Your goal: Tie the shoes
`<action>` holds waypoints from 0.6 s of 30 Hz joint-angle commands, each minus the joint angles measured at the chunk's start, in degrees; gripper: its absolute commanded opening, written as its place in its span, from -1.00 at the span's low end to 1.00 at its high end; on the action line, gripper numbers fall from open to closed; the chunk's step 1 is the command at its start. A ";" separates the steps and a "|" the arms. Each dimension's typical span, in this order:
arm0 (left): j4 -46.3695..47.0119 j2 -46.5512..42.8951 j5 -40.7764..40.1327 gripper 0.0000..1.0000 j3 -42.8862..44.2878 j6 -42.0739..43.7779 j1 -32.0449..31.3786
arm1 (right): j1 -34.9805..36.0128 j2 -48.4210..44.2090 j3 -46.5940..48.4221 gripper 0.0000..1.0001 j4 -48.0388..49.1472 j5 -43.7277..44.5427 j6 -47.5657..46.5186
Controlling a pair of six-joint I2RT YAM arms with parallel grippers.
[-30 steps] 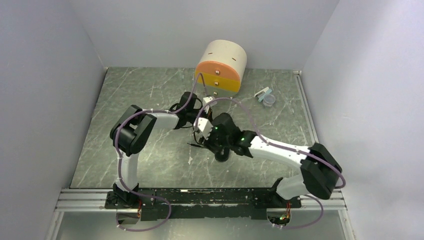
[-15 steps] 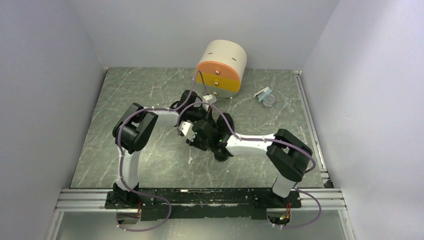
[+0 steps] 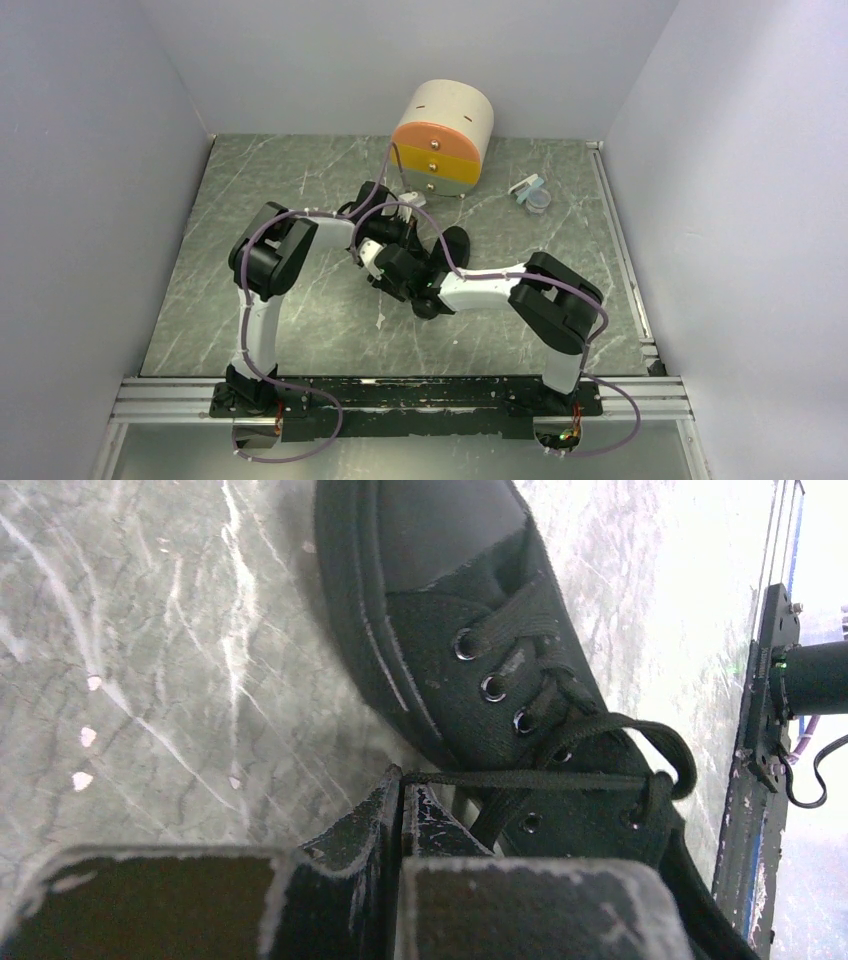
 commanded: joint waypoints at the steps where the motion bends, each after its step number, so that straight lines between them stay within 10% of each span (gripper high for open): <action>1: -2.11 1.36 -1.82 -0.91 2.81 0.76 -1.67 | -0.61 3.58 0.19 -0.40 3.71 7.01 1.90; 18: -1.93 0.04 -0.28 -0.90 1.68 0.59 -1.58 | -0.22 -0.04 -6.67 -0.37 2.70 1.65 1.67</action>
